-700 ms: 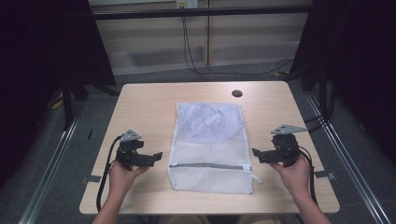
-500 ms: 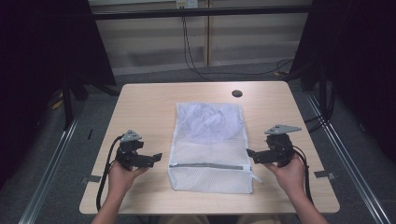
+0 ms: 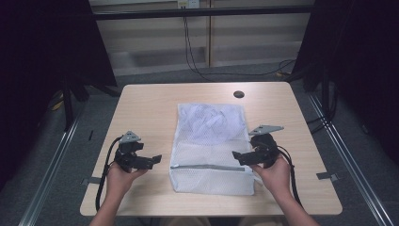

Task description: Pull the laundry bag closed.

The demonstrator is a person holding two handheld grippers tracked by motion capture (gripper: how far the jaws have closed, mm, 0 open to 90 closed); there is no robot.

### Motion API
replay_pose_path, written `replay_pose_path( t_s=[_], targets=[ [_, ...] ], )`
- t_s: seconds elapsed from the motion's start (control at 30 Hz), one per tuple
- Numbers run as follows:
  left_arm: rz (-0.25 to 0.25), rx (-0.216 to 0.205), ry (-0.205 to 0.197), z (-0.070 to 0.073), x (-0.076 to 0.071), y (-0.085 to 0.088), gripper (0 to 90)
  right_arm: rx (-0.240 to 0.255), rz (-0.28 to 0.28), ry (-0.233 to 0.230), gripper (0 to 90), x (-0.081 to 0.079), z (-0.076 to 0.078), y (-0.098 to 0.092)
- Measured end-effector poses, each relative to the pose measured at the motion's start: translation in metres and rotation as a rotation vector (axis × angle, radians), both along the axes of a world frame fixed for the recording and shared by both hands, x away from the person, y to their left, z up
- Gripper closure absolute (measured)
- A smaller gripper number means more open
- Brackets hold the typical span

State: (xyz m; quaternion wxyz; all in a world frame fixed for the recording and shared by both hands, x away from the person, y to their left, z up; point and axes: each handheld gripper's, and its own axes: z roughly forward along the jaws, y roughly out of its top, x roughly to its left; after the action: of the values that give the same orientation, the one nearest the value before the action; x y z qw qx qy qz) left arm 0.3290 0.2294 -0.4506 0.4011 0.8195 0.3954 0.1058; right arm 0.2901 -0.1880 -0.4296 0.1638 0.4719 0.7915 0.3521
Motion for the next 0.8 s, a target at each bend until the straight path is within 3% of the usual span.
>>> replay_pose_path(
  t_s=[0.8],
  targets=[
    [-0.025,0.010,-0.022,0.008,-0.004,0.002,7.2,0.009,0.068,0.023,10.0,0.013,0.002,0.050]
  ],
)
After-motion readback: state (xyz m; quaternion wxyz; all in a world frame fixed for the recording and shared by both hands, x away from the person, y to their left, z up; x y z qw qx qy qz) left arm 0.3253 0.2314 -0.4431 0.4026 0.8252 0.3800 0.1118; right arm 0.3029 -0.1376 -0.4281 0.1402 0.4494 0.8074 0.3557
